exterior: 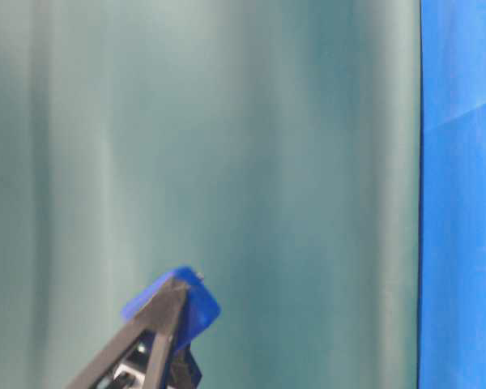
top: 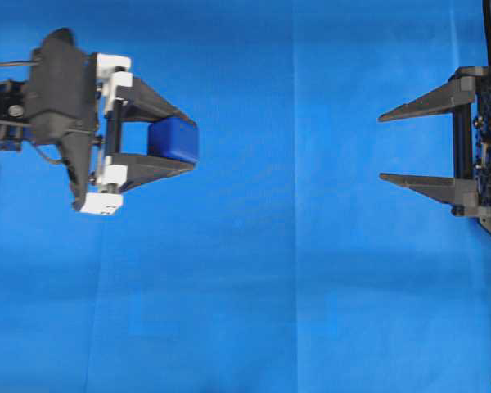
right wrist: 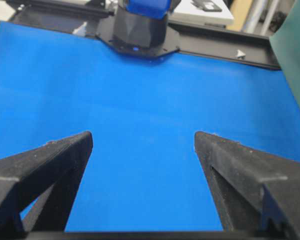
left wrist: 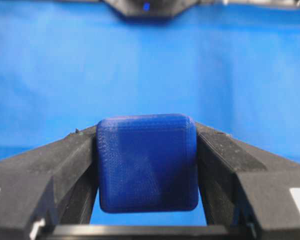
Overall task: Handover the blue block to the right arm after grasping it with the left arm, then place it in the designated position.
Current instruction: 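Rotate the left gripper to hold the cube out toward the right arm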
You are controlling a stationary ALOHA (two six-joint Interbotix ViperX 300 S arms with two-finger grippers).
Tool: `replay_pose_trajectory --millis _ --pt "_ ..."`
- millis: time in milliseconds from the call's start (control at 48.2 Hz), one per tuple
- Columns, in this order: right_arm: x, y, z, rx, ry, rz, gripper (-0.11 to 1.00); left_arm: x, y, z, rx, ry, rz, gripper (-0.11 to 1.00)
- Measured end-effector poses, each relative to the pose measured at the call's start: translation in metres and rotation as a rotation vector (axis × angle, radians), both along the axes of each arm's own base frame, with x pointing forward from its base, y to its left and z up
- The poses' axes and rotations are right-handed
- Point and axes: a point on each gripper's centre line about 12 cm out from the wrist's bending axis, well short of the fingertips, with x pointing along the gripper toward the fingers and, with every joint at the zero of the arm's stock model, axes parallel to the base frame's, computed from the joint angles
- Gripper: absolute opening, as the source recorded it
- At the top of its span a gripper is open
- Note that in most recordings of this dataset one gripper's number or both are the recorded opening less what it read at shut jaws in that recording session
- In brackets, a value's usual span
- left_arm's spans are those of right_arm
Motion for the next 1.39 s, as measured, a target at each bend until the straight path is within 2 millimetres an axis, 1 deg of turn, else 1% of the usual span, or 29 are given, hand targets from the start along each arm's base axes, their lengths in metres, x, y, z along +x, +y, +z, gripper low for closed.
replay_pose_trajectory --millis 145,270,685,830,996,1142,1391 --pt "0.001 0.0 -0.001 0.0 0.006 0.0 0.95 -0.014 0.0 -0.001 0.004 -0.074 -0.001 0.49" --pt "0.002 0.0 -0.002 0.0 0.011 0.0 0.95 -0.02 -0.001 -0.001 0.003 -0.107 -0.003 0.49" --pt "0.002 0.0 -0.003 0.0 0.014 0.0 0.95 -0.021 -0.001 -0.001 0.004 -0.115 -0.003 0.49" --pt "0.003 0.0 0.001 -0.045 0.008 0.007 0.95 -0.021 -0.001 -0.001 0.001 -0.115 -0.002 0.49" --pt "0.005 0.002 0.005 -0.19 0.033 0.03 0.94 -0.021 -0.001 -0.001 0.0 -0.114 -0.002 0.49" --pt "0.006 0.003 0.006 -0.403 0.064 0.06 0.93 -0.021 -0.001 -0.001 -0.004 -0.114 -0.002 0.49" --pt "0.007 0.004 0.017 -0.685 0.038 0.09 0.93 -0.021 -0.001 -0.001 -0.007 -0.113 -0.003 0.49"
